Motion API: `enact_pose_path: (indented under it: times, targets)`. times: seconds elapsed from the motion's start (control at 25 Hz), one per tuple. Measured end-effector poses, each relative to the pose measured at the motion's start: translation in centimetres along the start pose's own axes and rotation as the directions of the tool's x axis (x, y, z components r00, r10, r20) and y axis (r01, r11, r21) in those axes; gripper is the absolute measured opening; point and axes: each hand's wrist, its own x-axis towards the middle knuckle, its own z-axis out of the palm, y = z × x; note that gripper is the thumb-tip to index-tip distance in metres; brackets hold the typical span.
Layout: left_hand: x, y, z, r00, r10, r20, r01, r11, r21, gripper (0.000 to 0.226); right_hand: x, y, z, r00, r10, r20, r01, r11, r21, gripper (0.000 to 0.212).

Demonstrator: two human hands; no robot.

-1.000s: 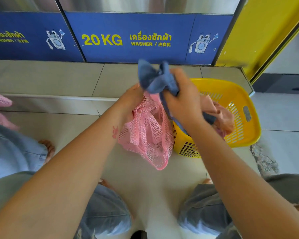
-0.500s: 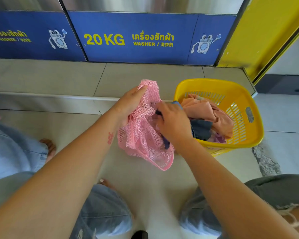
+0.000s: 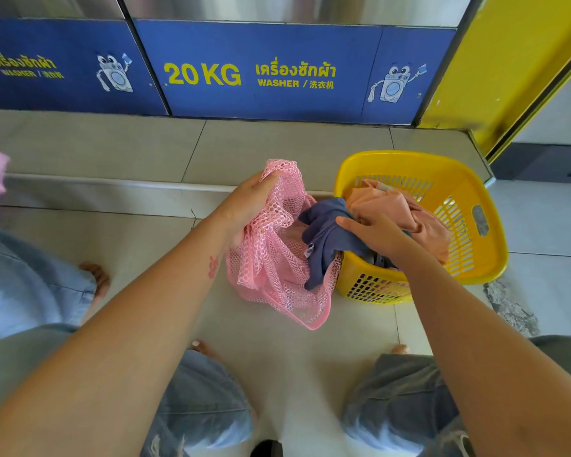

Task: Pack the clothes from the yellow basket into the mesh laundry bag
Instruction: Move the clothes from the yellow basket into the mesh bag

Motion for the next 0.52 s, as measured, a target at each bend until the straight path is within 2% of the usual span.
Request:
enact_pose_path:
  times: [0.16, 0.36, 0.44, 0.52]
  targets:
    - [0.3, -0.4, -0.3, 1.000, -0.003, -0.018, 0.003, 1.000, 0.006, 0.070, 0.0, -0.8, -0.9, 0.999, -0.028, -0.045, 0.025, 0.998, -0.058, 0.034]
    - [0.4, -0.1, -0.1, 0.999, 0.040, 0.002, -0.040, 0.999, -0.037, 0.049, -1.5, -5.7, -4.0, 0.938, -0.074, -0.339, 0.142, 0.973, 0.179, 0.025]
    - [0.2, 0.2, 0.1, 0.998, 0.061, 0.003, -0.061, 0.996, -0.071, 0.045, -2.1, -8.1, -5.7, 0.919, -0.121, -0.374, 0.237, 0.930, 0.281, 0.027]
    - [0.3, 0.3, 0.0, 0.996, 0.090, 0.012, -0.088, 0.989, -0.116, 0.042, -2.3, -10.2, -6.5, 0.913, -0.232, -0.336, 0.336, 0.894, 0.296, 0.029]
